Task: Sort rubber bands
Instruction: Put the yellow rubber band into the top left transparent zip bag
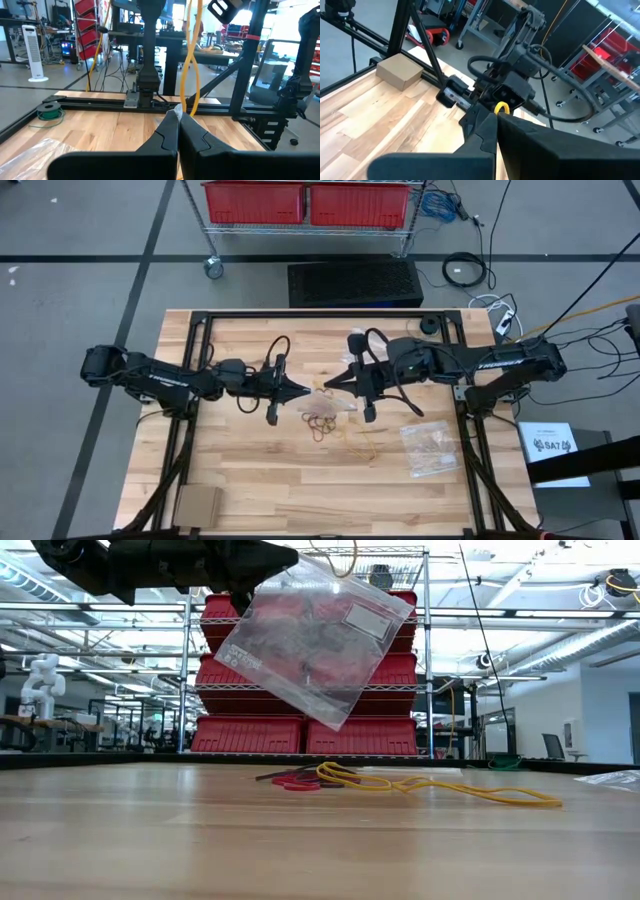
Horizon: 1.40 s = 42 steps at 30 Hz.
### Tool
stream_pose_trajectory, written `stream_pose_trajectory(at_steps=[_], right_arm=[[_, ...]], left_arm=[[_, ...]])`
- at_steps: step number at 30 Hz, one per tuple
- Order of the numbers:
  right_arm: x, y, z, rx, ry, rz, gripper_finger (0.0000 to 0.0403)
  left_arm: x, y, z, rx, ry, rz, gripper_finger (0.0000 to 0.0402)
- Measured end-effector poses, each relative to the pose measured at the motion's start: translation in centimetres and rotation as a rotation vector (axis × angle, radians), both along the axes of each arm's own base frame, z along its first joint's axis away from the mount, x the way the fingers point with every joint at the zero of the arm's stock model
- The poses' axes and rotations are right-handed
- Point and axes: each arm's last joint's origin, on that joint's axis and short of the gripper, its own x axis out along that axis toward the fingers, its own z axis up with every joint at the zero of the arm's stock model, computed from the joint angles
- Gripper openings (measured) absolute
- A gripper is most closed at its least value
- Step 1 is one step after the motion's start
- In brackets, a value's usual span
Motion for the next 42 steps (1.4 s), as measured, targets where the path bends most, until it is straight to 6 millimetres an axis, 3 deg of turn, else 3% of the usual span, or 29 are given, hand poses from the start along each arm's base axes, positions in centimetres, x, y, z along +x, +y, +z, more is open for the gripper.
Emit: stream_pose_trajectory(at_steps=[20, 28, 42], right_arm=[[0.0, -0.5, 0.4, -0.037, -0.009, -0.007, 0.0000], [-1.1, -0.5, 1.4, -0.045, -0.047, -0.004, 0.0000], [-0.9, -0.5, 0.8, -0.015, -0.005, -0.010, 0.0000]], left_arm=[[0.0, 0.0, 0.0, -0.002, 0.001, -0.004, 0.0000], [0.0, 0.0, -0.1, -0.002, 0.006, -0.008, 0.0000], [0.0, 0.0, 0.0, 0.001, -0.002, -0.008, 0.0000]])
